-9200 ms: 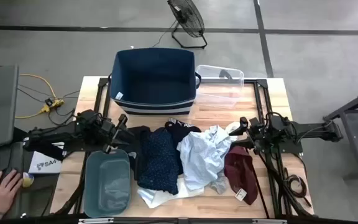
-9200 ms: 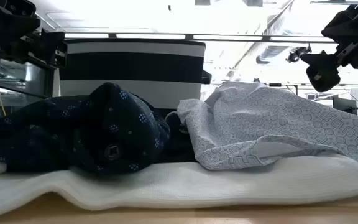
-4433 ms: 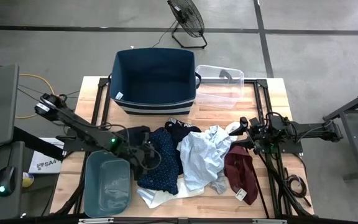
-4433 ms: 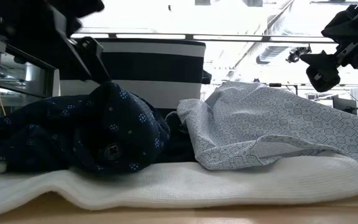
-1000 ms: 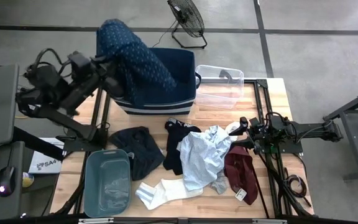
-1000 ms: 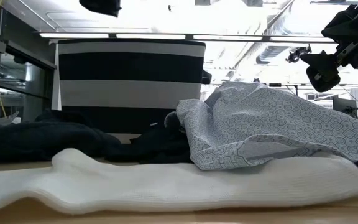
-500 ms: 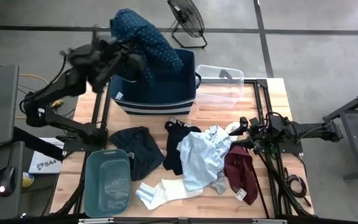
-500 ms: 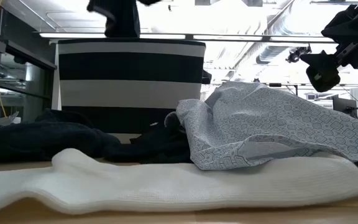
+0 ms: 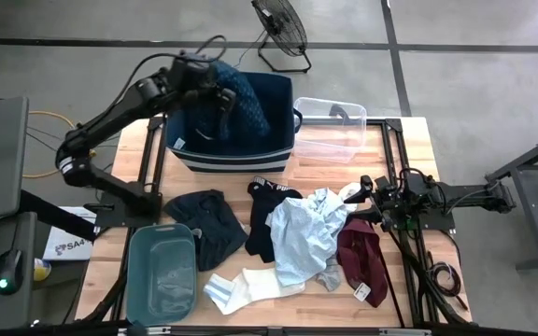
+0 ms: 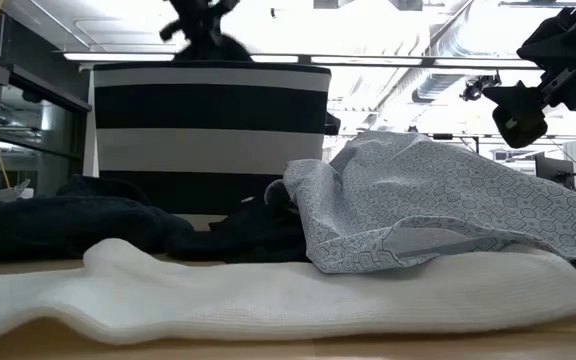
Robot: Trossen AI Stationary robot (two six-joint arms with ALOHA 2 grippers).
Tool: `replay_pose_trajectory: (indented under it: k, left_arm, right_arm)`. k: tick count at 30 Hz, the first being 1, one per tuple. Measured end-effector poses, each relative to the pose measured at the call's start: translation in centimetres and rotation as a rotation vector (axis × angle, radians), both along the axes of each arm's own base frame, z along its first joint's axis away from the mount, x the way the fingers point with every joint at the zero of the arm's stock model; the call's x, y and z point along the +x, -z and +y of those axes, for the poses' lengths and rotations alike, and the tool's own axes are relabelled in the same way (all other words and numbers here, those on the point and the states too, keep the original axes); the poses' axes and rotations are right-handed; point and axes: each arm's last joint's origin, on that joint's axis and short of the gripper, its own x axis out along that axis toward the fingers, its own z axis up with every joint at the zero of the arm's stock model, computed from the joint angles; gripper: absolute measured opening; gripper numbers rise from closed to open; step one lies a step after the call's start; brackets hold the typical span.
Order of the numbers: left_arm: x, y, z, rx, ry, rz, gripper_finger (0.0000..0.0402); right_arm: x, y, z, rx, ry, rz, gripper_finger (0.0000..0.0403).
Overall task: Pick & Place Cloths
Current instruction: Put the blue shirt into the blue bin
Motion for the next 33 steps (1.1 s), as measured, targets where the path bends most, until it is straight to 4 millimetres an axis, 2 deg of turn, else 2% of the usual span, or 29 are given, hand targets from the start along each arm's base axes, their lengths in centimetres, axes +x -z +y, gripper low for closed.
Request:
replay_pose_trajectory:
  k: [7, 13, 16, 20, 26, 33]
  left_arm:
    - [1.7, 4.0, 2.1, -0.196, 0.214, 0.190, 0.0018]
    - [3.2, 6.7, 2.6, -0.246, 0.488, 0.369, 0.0018]
    - [3.9, 8.0, 3.2, -0.255, 0.562, 0.433, 0.0018]
    - [4.9, 9.7, 4.0, -0.306, 0.553, 0.467, 0.0018]
    - [6.3, 12.7, 5.1, -0.467, 0.416, 0.457, 0.0018]
    - [7.9, 15.9, 6.1, -0.573, 0.397, 0.461, 0.0018]
  right_arm:
    - [0.0, 0.0, 0.0, 0.000, 0.000, 0.000, 0.0237]
    - [0.0, 0.0, 0.0, 0.000, 0.000, 0.000, 0.0237]
    - [0.0, 0.0, 0.0, 0.000, 0.000, 0.000, 0.0237]
    - [0.0, 0.0, 0.0, 0.000, 0.000, 0.000, 0.0237]
    - [0.0, 0.0, 0.0, 0.000, 0.000, 0.000, 0.0237]
    - [0.0, 0.0, 0.0, 0.000, 0.000, 0.000, 0.0237]
